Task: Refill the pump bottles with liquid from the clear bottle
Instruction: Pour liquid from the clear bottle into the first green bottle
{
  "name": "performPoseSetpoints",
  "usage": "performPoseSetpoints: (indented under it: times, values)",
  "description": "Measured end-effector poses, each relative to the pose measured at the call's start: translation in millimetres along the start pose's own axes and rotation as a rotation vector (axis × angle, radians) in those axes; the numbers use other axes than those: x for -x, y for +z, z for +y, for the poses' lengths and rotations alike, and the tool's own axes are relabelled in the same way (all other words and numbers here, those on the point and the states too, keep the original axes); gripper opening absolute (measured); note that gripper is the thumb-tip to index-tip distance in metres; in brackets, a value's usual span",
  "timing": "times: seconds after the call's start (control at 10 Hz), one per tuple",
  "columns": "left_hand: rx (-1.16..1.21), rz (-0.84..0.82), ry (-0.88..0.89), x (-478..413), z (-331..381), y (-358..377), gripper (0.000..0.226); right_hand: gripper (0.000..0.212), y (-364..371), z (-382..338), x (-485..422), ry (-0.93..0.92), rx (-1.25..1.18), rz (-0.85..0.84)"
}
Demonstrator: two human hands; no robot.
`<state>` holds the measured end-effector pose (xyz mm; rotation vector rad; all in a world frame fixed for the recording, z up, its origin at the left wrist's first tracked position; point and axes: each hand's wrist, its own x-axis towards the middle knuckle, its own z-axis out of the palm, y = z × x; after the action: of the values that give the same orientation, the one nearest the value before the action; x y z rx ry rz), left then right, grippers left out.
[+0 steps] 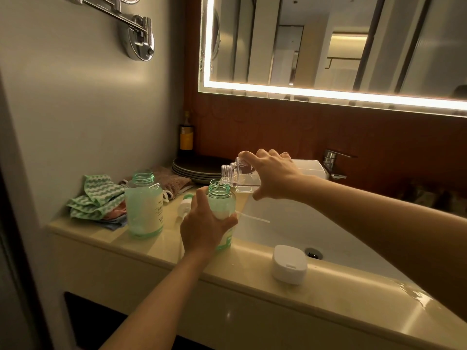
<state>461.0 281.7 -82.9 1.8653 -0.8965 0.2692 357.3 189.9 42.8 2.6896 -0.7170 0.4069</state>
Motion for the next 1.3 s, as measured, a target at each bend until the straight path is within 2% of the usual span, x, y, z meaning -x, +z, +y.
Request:
performPoseSetpoints:
  times: [0.8, 0.9, 1.1, 1.3]
  values:
    - [-0.005, -0.002, 0.001, -1, -2, 1, 0.084, 0.093, 1, 1, 1, 0.013, -0.01, 0.004]
    - [-0.002, -0.011, 0.003, -3, -2, 0, 0.085, 0.094, 5, 2, 2, 0.041, -0.056, -0.006]
    - [-0.015, -0.021, 0.021, -9, -6, -3, 0.082, 0.094, 22, 3, 3, 0.131, -0.354, -0.084]
    - [-0.15, -0.05, 0.002, -29, -9, -6, 0.088, 0.091, 29, 4, 5, 0.153, -0.538, -0.044]
